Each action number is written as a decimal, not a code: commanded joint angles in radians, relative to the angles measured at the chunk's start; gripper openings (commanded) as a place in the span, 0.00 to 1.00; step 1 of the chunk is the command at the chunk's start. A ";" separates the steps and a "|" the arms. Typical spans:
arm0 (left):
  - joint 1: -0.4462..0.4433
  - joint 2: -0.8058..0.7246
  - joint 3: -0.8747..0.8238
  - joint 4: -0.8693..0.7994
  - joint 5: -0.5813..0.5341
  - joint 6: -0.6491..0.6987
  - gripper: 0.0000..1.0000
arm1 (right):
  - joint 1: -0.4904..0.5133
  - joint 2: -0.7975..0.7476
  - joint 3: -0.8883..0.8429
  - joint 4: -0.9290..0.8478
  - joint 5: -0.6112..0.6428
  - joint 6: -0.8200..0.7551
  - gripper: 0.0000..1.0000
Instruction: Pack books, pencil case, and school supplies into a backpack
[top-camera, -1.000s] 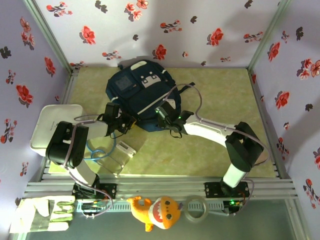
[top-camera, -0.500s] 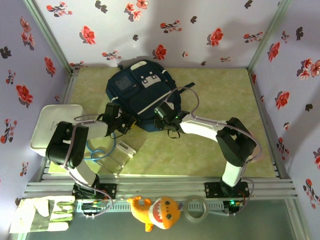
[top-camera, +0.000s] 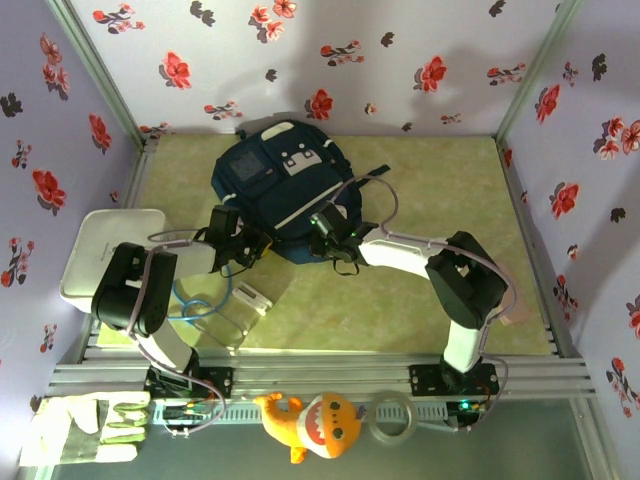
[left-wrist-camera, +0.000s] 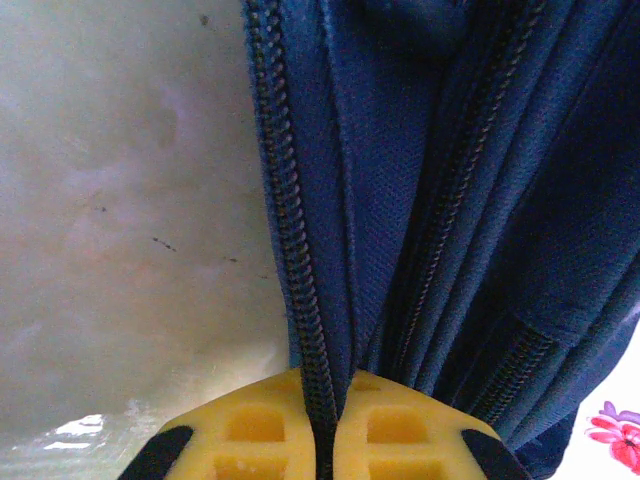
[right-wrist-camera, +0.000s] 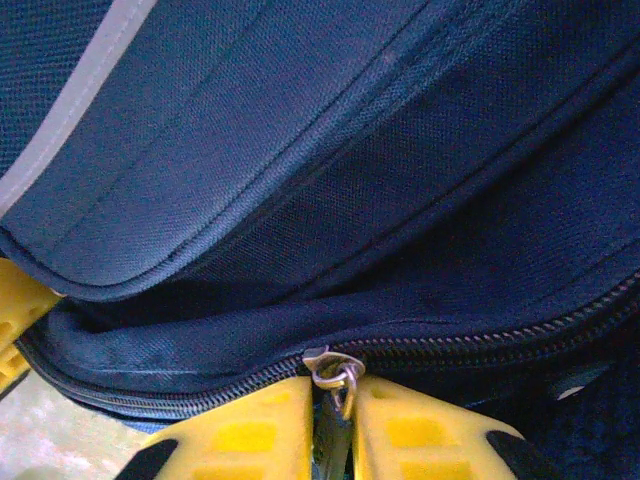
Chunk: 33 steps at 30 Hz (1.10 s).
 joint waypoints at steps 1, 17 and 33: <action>0.006 -0.016 0.011 0.013 -0.010 0.021 0.02 | -0.003 -0.060 -0.029 -0.022 0.051 0.013 0.15; 0.004 -0.009 0.013 0.013 -0.010 0.027 0.02 | -0.016 -0.139 -0.061 -0.175 0.293 -0.052 0.01; -0.052 -0.055 0.052 -0.104 -0.004 0.113 0.02 | -0.052 -0.188 -0.156 -0.326 0.307 -0.035 0.00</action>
